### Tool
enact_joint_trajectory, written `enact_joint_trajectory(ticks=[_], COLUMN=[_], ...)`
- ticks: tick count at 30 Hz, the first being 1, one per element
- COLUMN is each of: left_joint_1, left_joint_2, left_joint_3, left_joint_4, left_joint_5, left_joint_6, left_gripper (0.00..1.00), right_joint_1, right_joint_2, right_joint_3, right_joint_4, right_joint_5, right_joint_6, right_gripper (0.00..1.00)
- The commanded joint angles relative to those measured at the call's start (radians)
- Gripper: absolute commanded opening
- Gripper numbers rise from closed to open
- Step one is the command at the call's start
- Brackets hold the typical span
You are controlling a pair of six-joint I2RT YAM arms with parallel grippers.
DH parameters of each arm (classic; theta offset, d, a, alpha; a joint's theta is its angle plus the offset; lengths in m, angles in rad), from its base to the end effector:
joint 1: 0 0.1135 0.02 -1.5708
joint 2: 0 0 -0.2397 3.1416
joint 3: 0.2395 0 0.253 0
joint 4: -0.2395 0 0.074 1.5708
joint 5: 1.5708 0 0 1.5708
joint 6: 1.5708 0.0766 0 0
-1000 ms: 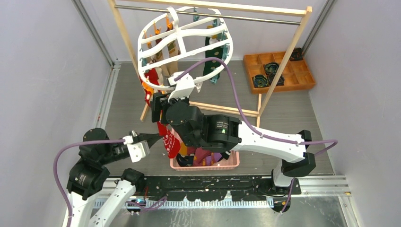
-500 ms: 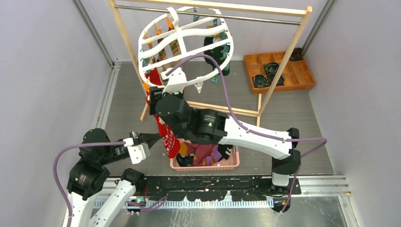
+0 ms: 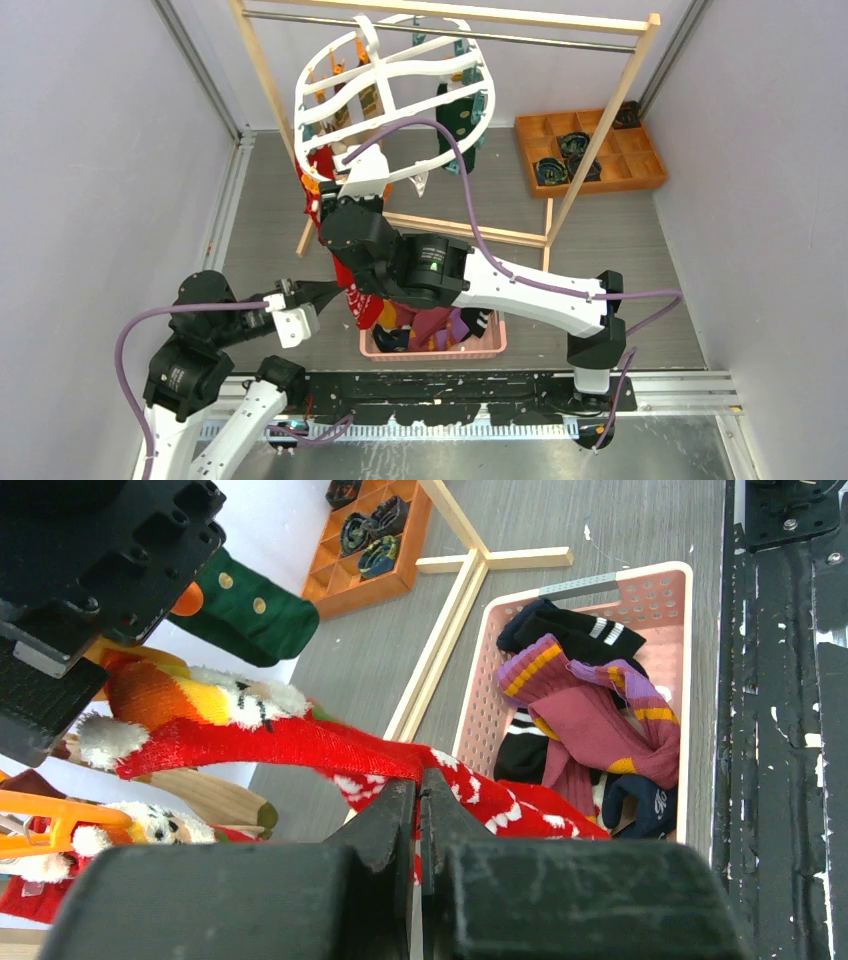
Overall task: Remove the socks clipped to the hanger
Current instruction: Remove the sock from the hanger, then place the sock in the bin.
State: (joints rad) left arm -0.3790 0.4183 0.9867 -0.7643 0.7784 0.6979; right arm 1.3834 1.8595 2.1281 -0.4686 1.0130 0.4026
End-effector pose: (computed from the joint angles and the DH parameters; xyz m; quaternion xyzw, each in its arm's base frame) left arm 0.0747 -0.0877 0.3687 0.5734 0.4904 -0.1963 0.6262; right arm 0.1424 0.4021 0.4436 -0.0480 0.7418 0.1956 0.6396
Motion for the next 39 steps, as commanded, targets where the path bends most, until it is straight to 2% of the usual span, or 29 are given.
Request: enact_joint_trajectory(ticks=[1,2,4,5,10,17,18,19,21,22,24,26,27,32,35,39], left_joint_1=[0.0,0.0,0.0,0.0,0.0,0.0,0.0,0.0,0.0,0.0,0.0,0.0,0.0,0.0,0.0,0.0], left_joint_2=[-0.007,-0.005,-0.003,-0.004,-0.005,-0.056,-0.067,-0.073,-0.077,-0.076,-0.069,-0.07,-0.072,-0.07,-0.065,-0.055], left_joint_3=[-0.011,-0.011,-0.014,-0.015,-0.016,-0.017,-0.02,-0.021,-0.013,-0.008,0.002,0.007,0.008,0.01,0.011,0.013], left_joint_4=[0.001,0.001,-0.004,-0.008,-0.033,-0.289,-0.288,-0.283,-0.271,-0.263,-0.259,-0.258,-0.252,-0.222,-0.197,-0.156], left_joint_5=[0.026,0.023,0.021,0.021,0.027,0.094,0.092,0.09,0.091,0.093,0.104,0.124,0.133,0.153,0.144,0.141], left_joint_6=[0.023,0.023,0.027,0.033,0.062,0.334,0.332,0.323,0.283,0.257,0.209,0.192,0.183,0.13,0.091,0.038], left_gripper=[0.0,0.0,0.0,0.0,0.0,0.0,0.0,0.0,0.0,0.0,0.0,0.0,0.0,0.0,0.0,0.0], right_joint_1=[0.001,-0.001,-0.001,-0.003,-0.021,-0.043,-0.044,-0.043,-0.043,-0.043,-0.043,-0.043,-0.043,-0.044,-0.038,0.001], right_joint_2=[-0.058,-0.065,-0.077,-0.083,-0.107,-0.184,-0.196,-0.21,-0.255,-0.284,-0.349,-0.424,-0.472,-0.655,-0.711,-0.711], right_joint_3=[-0.026,-0.036,-0.054,-0.06,-0.071,-0.158,-0.174,-0.202,-0.279,-0.329,-0.438,-0.554,-0.633,-0.914,-1.029,-1.088], right_joint_4=[0.079,0.09,0.109,0.112,0.096,0.099,0.1,0.108,0.13,0.148,0.196,0.234,0.253,0.409,0.503,0.555], right_joint_5=[0.042,0.03,0.006,-0.01,-0.118,-0.242,-0.261,-0.288,-0.336,-0.363,-0.425,-0.498,-0.541,-0.779,-0.924,-0.961], right_joint_6=[-0.019,-0.029,-0.03,-0.029,0.009,0.065,0.067,0.062,0.056,0.056,0.058,0.057,0.065,0.101,0.118,0.087], right_gripper=[0.38,0.29,0.05,0.01,0.01,0.01,0.06,0.19,0.53,0.63,0.78,0.87,0.9,0.92,0.92,0.92])
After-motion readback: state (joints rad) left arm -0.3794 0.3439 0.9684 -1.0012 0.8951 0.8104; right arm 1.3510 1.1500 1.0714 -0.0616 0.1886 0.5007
